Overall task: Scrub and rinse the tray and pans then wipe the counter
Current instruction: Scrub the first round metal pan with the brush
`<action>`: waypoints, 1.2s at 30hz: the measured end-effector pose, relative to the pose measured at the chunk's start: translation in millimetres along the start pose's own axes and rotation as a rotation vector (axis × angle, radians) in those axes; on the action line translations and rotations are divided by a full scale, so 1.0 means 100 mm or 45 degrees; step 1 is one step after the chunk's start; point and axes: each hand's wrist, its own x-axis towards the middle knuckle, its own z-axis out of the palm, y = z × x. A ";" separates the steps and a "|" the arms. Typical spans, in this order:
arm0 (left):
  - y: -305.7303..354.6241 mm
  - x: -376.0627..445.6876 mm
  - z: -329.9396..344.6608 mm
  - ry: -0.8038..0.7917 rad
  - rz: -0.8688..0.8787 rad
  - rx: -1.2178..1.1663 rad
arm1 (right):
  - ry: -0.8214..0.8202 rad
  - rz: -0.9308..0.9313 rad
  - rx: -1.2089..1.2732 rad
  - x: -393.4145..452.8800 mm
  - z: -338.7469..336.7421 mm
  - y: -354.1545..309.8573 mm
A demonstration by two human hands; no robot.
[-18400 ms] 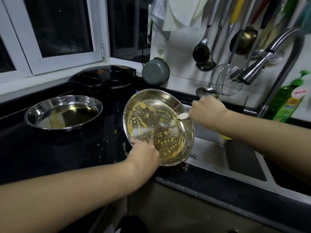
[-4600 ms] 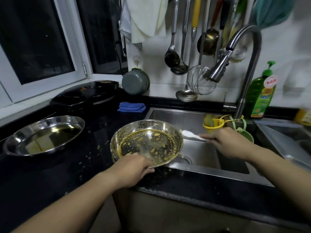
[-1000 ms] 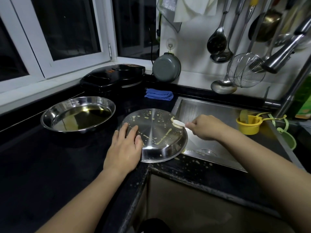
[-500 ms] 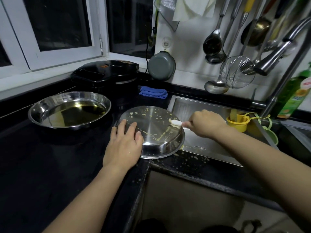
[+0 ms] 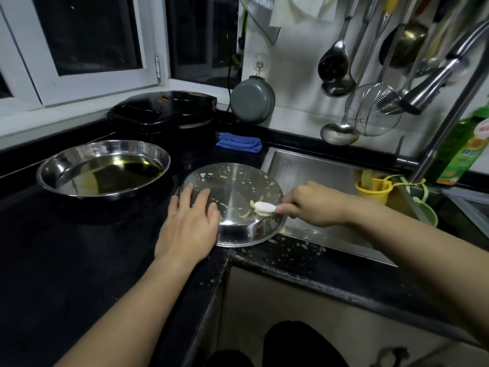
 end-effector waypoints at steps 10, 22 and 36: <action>0.00 0.01 0.02 0.010 -0.023 -0.001 | 0.074 -0.110 -0.133 0.09 -0.06 -0.12; -0.02 0.01 0.01 0.023 -0.031 -0.038 | 0.062 0.057 -0.207 0.22 -0.22 -0.02; -0.08 0.07 -0.09 0.181 -0.290 -0.290 | 0.160 -0.435 -0.194 0.26 -0.03 -0.41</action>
